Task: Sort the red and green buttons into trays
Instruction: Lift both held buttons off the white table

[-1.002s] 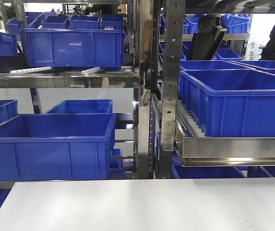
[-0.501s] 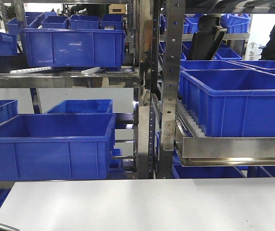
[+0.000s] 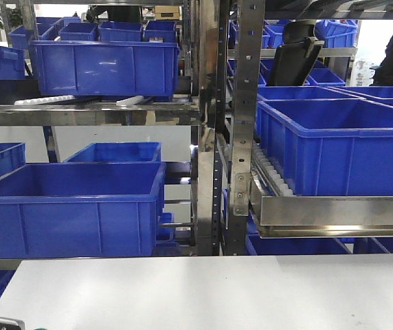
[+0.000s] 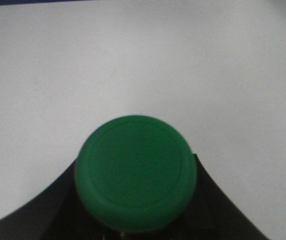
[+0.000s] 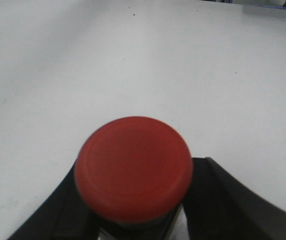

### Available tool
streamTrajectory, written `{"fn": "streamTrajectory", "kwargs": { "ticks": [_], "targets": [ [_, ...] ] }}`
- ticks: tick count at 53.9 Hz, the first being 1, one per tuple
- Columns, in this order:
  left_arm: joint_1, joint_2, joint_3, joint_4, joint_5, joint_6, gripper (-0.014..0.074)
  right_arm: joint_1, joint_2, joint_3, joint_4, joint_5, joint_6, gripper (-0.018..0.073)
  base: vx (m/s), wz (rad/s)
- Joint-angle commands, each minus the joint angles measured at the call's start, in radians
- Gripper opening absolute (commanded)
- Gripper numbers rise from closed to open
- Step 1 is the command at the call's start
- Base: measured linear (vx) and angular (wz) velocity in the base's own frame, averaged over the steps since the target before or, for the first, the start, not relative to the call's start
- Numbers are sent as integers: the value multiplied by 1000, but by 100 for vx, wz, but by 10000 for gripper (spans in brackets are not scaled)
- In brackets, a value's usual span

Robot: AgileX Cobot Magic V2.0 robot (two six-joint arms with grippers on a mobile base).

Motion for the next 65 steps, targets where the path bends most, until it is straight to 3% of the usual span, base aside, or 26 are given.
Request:
{"fn": "streamTrajectory", "kwargs": {
  "ticks": [1,11,17,23,28,35,43,54,59,65],
  "targets": [
    [-1,-113,-14,66,-47,-96,-7,-6,-30,4,11,-121,-17,-13,0,0],
    [-1,-286,-14,111,148,-235,-6,-6,-40,4,-43,-121,6,-11,0,0],
    [-1,-411,-15,114,302,-245,-3,-6,-93,4,-87,-86,62,-10,0,0],
    [-1,-541,-15,114,437,-245,-3,-6,-201,4,-99,3,197,-10,0,0],
    [-1,-639,-15,115,513,-245,-3,-6,-311,4,-96,87,316,-10,0,0],
    [-1,-762,-16,115,610,-250,-3,-6,-472,-10,-122,186,390,-10,0,0],
    [-1,-894,-74,115,879,-242,-3,-6,-702,-47,-241,367,510,-10,0,0],
    [-3,-1014,-152,78,1097,-87,-3,-6,-1018,-134,-421,733,747,-10,0,0],
    [-24,-1061,-154,-41,1170,22,-3,-6,-1149,-162,-542,862,862,-10,0,0],
    [-58,-1103,-154,-212,1259,204,-3,-1,-1287,-160,-745,873,997,-10,0,0]
  ]
}}
